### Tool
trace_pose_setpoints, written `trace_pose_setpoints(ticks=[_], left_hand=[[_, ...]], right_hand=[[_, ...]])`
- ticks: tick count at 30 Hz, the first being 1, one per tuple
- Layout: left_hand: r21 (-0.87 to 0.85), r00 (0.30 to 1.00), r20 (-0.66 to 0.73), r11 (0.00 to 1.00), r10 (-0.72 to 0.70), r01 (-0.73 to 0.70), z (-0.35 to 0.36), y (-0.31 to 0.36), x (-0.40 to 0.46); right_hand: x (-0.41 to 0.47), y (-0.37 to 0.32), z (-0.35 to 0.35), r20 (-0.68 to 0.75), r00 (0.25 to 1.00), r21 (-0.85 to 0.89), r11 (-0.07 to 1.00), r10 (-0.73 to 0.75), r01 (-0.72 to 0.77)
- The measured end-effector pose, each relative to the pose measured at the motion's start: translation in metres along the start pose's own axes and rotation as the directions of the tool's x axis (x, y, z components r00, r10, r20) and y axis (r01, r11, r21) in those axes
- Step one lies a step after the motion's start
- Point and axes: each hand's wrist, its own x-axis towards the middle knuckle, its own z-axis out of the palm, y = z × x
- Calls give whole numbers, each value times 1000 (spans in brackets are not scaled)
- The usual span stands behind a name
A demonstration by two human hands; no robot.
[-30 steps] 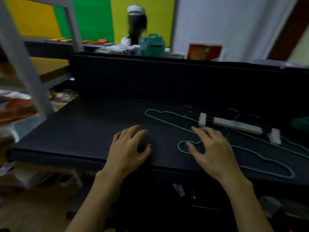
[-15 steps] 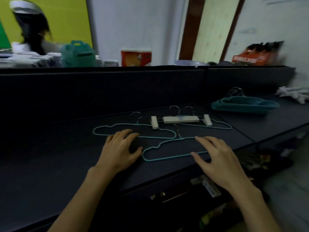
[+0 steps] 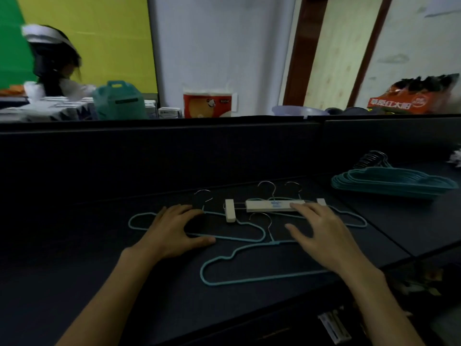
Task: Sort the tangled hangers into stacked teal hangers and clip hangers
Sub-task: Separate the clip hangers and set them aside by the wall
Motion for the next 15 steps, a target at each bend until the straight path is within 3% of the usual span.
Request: trace_pose_setpoints(ticks=[3,8,12,15], left_hand=[[-14,998,39,999,-45,45,-1,3,2],[-15,990,-131,999,-44,42,7,4,-1],[43,985,-164,997,-57,65,8,6,-4],[69,984,-161,993,-81,93,7,9,-5]], right_hand=[[26,10,10,17,999,-7,999,-45,45],[60,26,30,84,990,15,994,-110,110],[76,35,43,200,968,9,988,-153,154],[81,38,50,189,961,17,979,-204,205]])
